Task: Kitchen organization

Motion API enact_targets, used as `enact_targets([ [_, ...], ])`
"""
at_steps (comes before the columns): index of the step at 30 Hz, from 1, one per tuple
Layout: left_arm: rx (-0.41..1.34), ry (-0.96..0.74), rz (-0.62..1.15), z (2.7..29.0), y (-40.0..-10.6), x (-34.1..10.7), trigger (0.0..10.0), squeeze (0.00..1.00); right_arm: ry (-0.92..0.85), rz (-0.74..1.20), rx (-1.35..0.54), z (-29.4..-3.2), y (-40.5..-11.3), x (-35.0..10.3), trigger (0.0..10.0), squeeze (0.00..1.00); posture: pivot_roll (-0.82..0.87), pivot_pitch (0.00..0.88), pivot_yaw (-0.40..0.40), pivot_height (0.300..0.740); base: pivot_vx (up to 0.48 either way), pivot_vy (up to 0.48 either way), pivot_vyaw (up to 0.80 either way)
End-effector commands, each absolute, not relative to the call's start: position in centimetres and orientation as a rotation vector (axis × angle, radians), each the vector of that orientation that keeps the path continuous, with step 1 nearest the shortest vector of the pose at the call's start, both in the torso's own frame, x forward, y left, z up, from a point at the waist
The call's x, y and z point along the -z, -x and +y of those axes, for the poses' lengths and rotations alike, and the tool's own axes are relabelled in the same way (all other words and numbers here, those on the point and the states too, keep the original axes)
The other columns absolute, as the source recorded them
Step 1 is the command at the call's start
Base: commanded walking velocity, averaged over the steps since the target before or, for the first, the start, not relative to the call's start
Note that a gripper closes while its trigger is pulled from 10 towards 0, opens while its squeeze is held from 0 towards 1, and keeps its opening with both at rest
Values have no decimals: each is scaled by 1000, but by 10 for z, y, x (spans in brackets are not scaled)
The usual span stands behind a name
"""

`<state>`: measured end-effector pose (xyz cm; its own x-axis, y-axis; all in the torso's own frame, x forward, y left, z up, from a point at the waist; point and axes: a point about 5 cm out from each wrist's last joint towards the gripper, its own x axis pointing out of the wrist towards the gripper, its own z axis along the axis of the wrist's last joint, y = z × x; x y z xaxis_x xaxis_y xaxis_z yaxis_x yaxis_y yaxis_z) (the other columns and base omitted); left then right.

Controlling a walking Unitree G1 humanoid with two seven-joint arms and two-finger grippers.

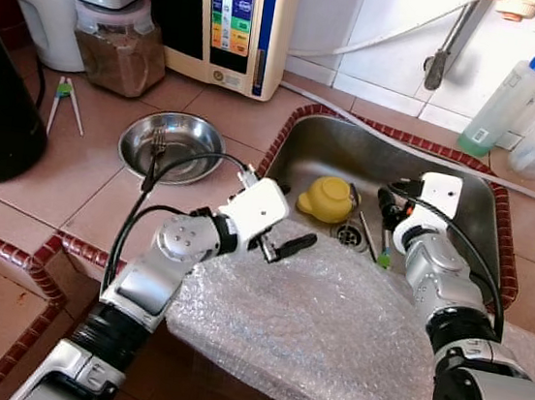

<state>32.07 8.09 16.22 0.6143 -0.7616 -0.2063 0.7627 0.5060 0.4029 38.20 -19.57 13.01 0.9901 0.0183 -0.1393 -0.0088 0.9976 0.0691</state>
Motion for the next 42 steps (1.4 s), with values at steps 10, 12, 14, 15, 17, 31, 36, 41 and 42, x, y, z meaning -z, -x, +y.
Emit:
enact_targets([
  [10,714,-373,-147,94,-320,-185,10000,1000,-51,74,-50,-194,-385,-143,10000,1000,49,97,-63,740,0,0,0],
  [12,651,-361,-169,98,-322,-189,10000,1000,-47,70,-56,-193,-385,-144,10000,1000,50,98,-64,740,0,0,0],
  [14,545,-365,-186,106,-326,-192,10000,608,-54,62,-68,-191,-385,-144,10000,1000,50,100,-67,740,0,0,0],
  [15,485,-361,-178,111,-330,-192,10000,427,-50,55,-78,-190,-385,-145,10000,1000,50,100,-67,740,0,0,0],
  [17,394,-357,-155,120,-336,-191,10000,416,-41,32,-103,-187,-385,-148,10000,1000,50,98,-67,740,0,0,0],
  [31,162,-215,5,145,-368,-183,10000,0,-43,-130,-451,-148,-371,-169,10000,906,25,98,-54,740,0,0,0],
  [36,102,-168,58,153,-377,-179,10000,0,-75,-174,-640,-129,-357,-179,10000,0,23,100,-47,740,0,0,0],
  [41,-2,-116,98,164,-385,-175,10000,0,-81,-219,-748,-117,-345,-193,10000,0,14,102,-43,740,0,0,0],
  [42,-60,-120,87,170,-387,-177,10000,0,-85,-223,-780,-114,-341,-196,10000,0,14,103,-40,740,0,0,0],
])
